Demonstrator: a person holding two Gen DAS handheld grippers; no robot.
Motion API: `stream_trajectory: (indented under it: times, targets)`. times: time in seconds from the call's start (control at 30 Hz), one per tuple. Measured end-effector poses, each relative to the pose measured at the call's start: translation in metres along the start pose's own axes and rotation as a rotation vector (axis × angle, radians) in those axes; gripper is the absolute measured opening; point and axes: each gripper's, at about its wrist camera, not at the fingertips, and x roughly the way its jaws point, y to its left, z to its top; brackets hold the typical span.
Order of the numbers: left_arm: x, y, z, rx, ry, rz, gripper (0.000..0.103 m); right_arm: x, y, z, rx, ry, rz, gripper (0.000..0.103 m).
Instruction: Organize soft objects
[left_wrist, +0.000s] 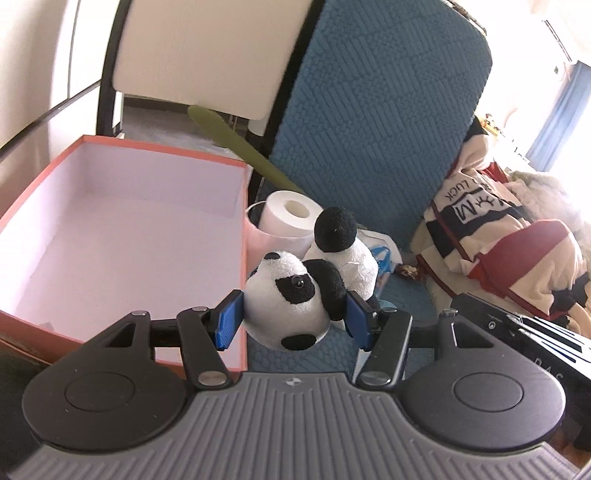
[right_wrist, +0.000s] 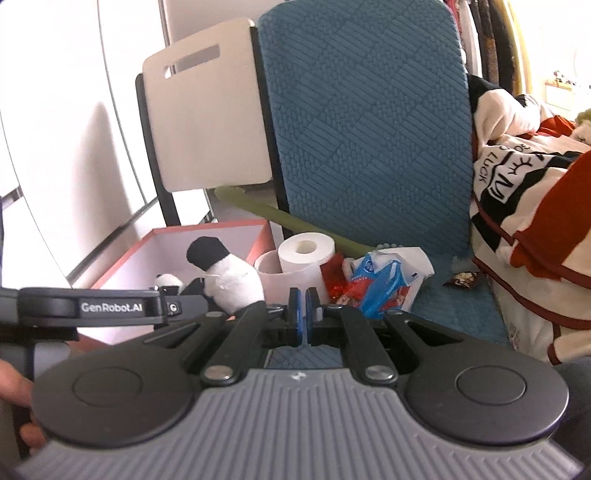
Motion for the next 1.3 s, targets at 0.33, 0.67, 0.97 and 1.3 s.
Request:
stream_trajectory:
  times: [0.33,0.67,0.97,1.3]
  targets:
    - [0.002,0.003,-0.015,-0.009,0.029,0.011,0.065,0.031,-0.007,-0.024,0.055,0.067,-0.062,0.007]
    - [0.026,-0.009,-0.03,0.016,0.084,0.019,0.065,0.067,-0.035,-0.063,0.141,0.136,-0.169,0.063]
    - [0.046,-0.023,-0.034,0.039,0.113,0.027,0.065,0.116,-0.057,-0.082,0.177,0.168,-0.297,0.062]
    - [0.051,-0.029,-0.035,0.053,0.132,0.035,0.065,0.168,-0.067,-0.106,0.118,0.236,-0.443,0.062]
